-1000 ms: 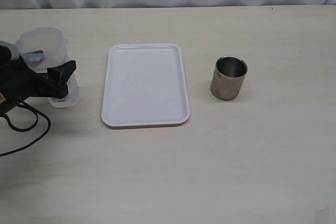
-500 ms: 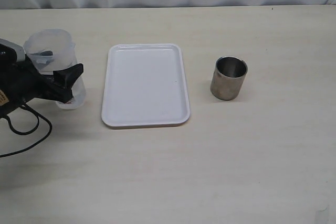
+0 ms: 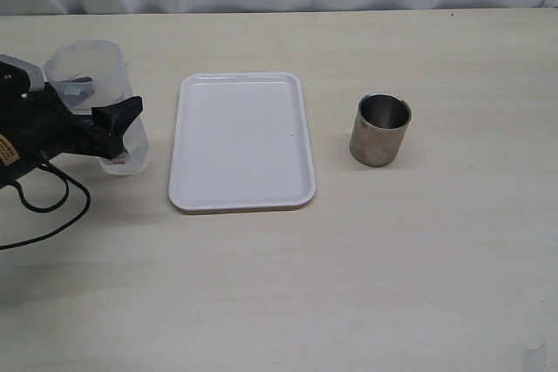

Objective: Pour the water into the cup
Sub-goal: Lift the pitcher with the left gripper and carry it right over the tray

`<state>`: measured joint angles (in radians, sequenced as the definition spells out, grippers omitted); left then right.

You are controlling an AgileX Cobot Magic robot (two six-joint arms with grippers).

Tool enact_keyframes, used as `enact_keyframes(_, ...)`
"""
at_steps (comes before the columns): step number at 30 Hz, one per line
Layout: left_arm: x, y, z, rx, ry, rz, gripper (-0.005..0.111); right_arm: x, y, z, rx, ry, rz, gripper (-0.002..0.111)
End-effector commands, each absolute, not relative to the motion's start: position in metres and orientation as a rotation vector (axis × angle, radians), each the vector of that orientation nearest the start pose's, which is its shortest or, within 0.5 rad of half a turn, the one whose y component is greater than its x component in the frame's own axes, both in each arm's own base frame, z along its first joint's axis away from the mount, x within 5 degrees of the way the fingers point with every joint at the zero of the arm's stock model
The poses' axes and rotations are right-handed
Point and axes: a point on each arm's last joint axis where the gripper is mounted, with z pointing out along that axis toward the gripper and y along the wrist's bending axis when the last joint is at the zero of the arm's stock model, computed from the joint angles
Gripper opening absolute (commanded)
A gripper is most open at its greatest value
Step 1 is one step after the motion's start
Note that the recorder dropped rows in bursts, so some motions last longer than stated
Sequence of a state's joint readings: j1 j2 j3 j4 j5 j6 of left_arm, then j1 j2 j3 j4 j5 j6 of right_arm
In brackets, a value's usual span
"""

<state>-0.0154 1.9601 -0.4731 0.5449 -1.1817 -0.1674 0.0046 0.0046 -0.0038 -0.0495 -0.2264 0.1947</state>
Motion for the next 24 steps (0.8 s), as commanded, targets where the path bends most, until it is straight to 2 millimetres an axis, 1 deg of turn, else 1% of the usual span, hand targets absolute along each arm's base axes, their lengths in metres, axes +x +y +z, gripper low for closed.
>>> enact_keyframes(1,0.291,-0.051,0.115,0.400,1.714,-0.454,0.000,0.052,0.001,0.234,0.073,1.245,0.131,0.081)
enact_keyframes(4,0.295,-0.051,0.124,0.380,1.685,-0.468,0.000,0.053,0.001,0.234,0.073,1.250,0.131,0.081)
enact_keyframes(8,0.301,-0.052,0.133,0.374,1.652,-0.473,0.000,0.062,0.003,0.236,0.035,1.268,0.110,0.081)
enact_keyframes(11,0.306,-0.052,0.136,0.359,1.643,-0.491,0.000,0.072,0.004,0.234,0.031,1.310,0.114,0.081)
enact_keyframes(15,0.318,-0.056,0.141,0.388,1.656,-0.518,0.000,0.086,0.008,0.232,-0.045,1.346,0.097,0.081)
enact_keyframes(24,0.341,-0.069,0.152,0.451,1.671,-0.490,0.000,0.115,0.012,0.221,-0.078,1.434,0.121,0.081)
